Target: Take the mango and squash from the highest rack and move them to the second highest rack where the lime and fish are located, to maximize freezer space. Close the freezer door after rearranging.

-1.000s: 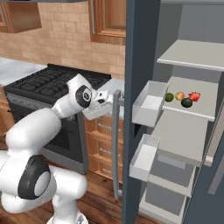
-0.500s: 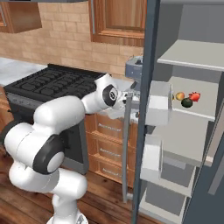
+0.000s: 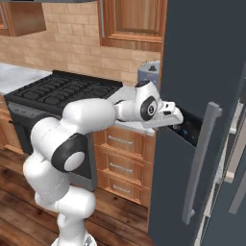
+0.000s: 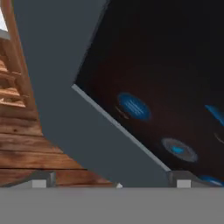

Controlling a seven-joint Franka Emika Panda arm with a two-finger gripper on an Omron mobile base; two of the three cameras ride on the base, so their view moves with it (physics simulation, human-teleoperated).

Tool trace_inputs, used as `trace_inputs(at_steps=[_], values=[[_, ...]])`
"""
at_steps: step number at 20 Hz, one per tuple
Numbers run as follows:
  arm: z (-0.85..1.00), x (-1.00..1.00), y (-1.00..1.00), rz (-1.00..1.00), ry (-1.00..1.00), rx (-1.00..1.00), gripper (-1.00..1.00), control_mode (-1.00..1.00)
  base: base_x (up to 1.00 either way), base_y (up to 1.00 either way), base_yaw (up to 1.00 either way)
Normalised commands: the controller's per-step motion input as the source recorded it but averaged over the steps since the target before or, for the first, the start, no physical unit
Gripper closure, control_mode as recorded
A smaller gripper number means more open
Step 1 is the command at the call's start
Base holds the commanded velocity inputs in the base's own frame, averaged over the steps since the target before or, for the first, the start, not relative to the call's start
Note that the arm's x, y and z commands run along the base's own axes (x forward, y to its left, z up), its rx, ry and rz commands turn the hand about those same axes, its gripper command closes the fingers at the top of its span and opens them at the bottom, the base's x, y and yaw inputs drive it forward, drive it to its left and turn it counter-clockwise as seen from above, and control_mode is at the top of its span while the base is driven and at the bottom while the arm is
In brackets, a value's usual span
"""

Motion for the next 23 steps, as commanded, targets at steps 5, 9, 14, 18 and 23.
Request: trace_inputs(at_steps=[5, 9, 14, 18, 23], values=[[0.00, 0.57, -0.80, 0.44, -0.08, 0.38, -1.00, -1.00, 0.00, 0.00, 0.00], [0.00, 0.46, -0.51, 0.64, -0.24, 0.43, -1.00, -1.00, 0.00, 0.00, 0.00], [-0.06, 0.24, -0.05, 0.60, -0.17, 0.31, -1.00, -1.00, 0.00, 0.00, 0.00], [-0.19, -0.06, 0.45, 0.34, -0.05, 0.10, -1.00, -1.00, 0.00, 0.00, 0.00], [-0.17, -0.10, 0.65, 0.16, -0.01, 0.00, -1.00, -1.00, 0.00, 0.00, 0.00]])
